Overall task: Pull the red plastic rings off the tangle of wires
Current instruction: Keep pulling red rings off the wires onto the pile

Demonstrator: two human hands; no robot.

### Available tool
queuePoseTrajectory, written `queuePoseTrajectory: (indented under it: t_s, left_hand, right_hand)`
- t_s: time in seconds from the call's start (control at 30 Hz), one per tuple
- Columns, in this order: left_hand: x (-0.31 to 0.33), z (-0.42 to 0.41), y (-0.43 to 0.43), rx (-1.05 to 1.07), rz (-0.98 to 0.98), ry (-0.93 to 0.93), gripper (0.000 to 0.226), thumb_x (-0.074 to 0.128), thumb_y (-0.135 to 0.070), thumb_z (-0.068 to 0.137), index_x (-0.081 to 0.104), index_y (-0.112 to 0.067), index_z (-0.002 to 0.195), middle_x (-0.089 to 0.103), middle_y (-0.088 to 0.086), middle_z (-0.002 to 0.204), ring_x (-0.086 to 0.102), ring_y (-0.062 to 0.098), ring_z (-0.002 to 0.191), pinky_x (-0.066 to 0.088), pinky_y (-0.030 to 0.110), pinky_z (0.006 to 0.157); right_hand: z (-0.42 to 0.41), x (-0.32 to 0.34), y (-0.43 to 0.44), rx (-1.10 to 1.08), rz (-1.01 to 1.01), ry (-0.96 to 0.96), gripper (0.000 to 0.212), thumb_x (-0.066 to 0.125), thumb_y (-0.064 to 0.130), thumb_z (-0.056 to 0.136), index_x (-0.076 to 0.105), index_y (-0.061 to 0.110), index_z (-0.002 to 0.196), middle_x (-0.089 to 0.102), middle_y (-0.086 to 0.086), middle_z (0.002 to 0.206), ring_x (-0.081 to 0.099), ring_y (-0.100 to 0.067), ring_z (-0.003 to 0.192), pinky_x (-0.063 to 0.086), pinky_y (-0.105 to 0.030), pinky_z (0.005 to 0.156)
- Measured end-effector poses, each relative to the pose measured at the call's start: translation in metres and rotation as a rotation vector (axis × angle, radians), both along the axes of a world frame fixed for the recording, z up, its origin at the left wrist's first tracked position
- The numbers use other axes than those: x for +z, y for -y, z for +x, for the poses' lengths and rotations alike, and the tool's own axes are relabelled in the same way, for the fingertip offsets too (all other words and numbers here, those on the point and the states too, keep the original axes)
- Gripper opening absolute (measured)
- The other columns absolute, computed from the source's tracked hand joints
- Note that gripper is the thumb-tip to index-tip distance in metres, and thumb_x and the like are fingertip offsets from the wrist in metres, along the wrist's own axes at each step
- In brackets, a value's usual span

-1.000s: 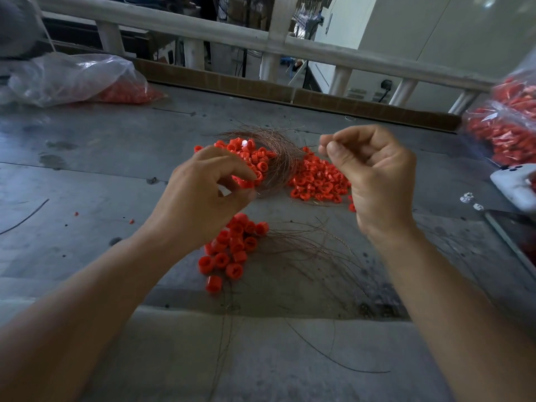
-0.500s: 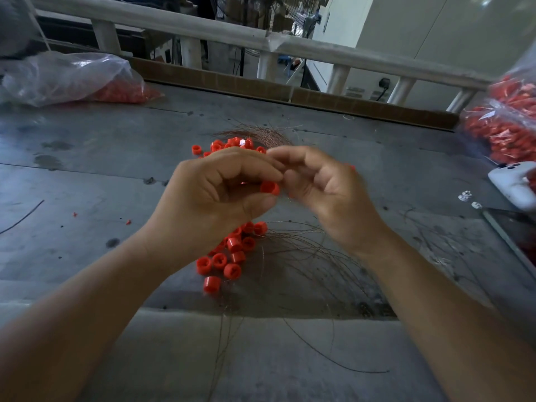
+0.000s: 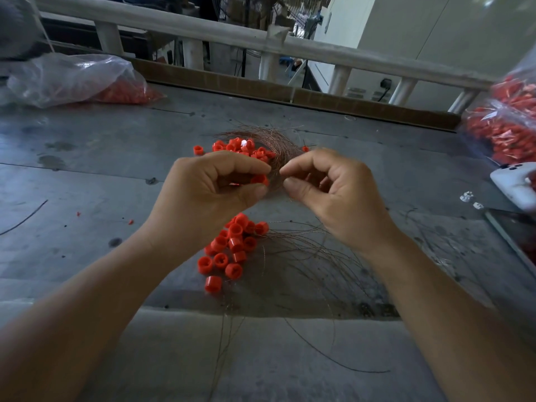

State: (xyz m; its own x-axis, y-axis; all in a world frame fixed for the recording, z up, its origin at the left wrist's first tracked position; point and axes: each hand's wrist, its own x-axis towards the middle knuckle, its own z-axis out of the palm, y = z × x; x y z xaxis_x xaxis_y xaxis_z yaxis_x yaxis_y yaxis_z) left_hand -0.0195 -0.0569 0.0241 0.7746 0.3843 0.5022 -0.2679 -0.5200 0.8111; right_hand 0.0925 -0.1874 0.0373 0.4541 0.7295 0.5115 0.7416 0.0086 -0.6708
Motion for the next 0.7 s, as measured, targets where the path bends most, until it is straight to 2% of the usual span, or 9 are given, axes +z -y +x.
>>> queuePoseTrajectory:
  t_s: [0.13,0.27,0.37,0.47,0.57,0.7]
  left_hand:
    - [-0.002,0.001,0.002,-0.05,0.001,-0.054,0.023,0.064,-0.025,0.065,0.064,-0.034,0.086,0.069,-0.011,0.088,0.067,0.005,0.079,0.053,0.017,0.076]
    - [-0.005,0.003,-0.004,-0.006,-0.08,-0.062,0.027,0.069,-0.008,0.069,0.065,-0.029,0.086,0.071,-0.007,0.086,0.07,0.011,0.073,0.057,0.025,0.072]
    - [-0.005,0.003,-0.006,-0.012,-0.134,-0.072,0.029,0.069,-0.008,0.066,0.066,-0.029,0.085,0.072,-0.008,0.079,0.07,0.012,0.07,0.056,0.021,0.07]
    - [-0.006,0.004,-0.005,-0.052,-0.126,-0.091,0.039,0.066,0.006,0.07,0.065,-0.03,0.087,0.072,-0.011,0.083,0.07,0.01,0.073,0.054,0.017,0.071]
    - [-0.004,0.004,-0.003,-0.066,-0.177,-0.067,0.033,0.068,-0.001,0.065,0.065,-0.025,0.087,0.071,-0.007,0.079,0.069,0.01,0.075,0.054,0.018,0.07]
    - [-0.002,0.003,-0.002,-0.066,-0.219,-0.059,0.025,0.065,-0.015,0.057,0.065,-0.023,0.081,0.071,-0.005,0.076,0.069,0.011,0.073,0.054,0.017,0.069]
  right_hand:
    - [-0.002,-0.003,-0.002,-0.008,-0.05,0.062,0.012,0.066,0.006,0.08,0.062,0.017,0.08,0.056,0.01,0.075,0.052,0.002,0.069,0.039,-0.007,0.061]
    - [0.002,0.0,0.0,-0.063,-0.022,0.068,0.019,0.059,0.004,0.085,0.055,0.02,0.078,0.05,0.017,0.071,0.05,0.009,0.064,0.037,-0.006,0.061]
    - [0.004,0.004,0.003,-0.052,0.006,0.028,0.027,0.055,0.006,0.089,0.05,0.029,0.075,0.048,0.015,0.065,0.046,0.004,0.059,0.038,-0.009,0.057]
    - [0.0,0.006,0.003,-0.012,0.008,0.036,0.024,0.054,0.011,0.088,0.049,0.03,0.076,0.048,0.015,0.067,0.046,0.0,0.06,0.039,-0.011,0.058]
    - [-0.004,0.006,0.002,0.001,0.006,0.049,0.011,0.055,0.018,0.083,0.052,0.027,0.076,0.052,0.016,0.071,0.049,0.002,0.064,0.039,-0.01,0.061]
    - [-0.003,0.006,0.003,0.023,0.001,0.046,0.01,0.055,0.011,0.086,0.054,0.018,0.078,0.051,0.015,0.072,0.05,0.005,0.066,0.039,-0.008,0.062]
